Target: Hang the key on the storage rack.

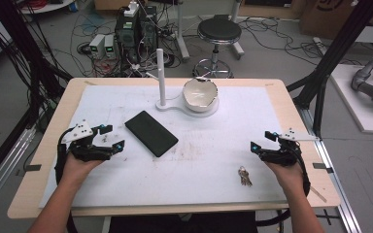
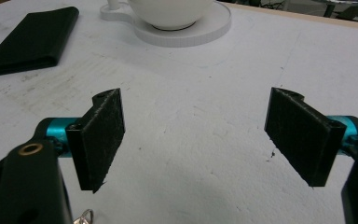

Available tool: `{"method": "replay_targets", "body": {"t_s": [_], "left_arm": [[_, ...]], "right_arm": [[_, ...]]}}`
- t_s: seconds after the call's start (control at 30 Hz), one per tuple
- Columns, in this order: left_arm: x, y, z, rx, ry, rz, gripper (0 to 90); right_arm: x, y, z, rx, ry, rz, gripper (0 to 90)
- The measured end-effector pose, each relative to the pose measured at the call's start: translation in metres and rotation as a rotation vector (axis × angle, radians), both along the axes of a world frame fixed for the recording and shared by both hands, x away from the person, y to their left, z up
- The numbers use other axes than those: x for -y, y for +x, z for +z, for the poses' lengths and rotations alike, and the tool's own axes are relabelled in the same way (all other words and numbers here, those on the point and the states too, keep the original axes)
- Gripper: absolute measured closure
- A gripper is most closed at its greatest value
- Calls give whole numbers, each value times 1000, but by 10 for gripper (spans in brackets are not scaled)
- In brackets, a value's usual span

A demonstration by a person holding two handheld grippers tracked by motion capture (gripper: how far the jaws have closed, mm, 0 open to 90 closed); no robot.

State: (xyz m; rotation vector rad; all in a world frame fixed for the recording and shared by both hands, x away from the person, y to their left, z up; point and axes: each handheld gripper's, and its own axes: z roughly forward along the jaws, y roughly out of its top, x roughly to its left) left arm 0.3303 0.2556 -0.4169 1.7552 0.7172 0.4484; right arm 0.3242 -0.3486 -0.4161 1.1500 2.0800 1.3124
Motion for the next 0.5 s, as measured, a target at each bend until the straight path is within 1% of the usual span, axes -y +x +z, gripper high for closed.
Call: {"method": "replay_targets", "body": {"t_s": [0.07,0.13,0.2,0.23,0.3,0.33,0.4,0.43,0.5], "left_arm": [[-1,2,0,-18,-44,-9,179],[-1,3,0,-38,-66,1,179],[0,4,-1,-50,-55,0,176],[1,4,-1,-50,-42,3,165],[3,4,0,-50,-31,7,164],[5,4,0,-47,-24,9,164],[6,5,1,-38,-16,5,164],[7,4,2,-35,-13,2,164],[8,4,2,-30,0,-8,164]], "right_arm": [[-1,0,0,-4,0,0,199],[-1,0,0,-5,-2,6,198],[-2,-1,0,-19,-5,22,198],[-2,-2,0,-27,-7,23,199],[-2,-4,1,-39,1,32,199],[-2,-6,1,-43,6,35,199],[-1,-7,1,-45,2,36,199],[-1,-8,0,-58,8,47,202],[-2,-11,0,-70,1,58,209]]}}
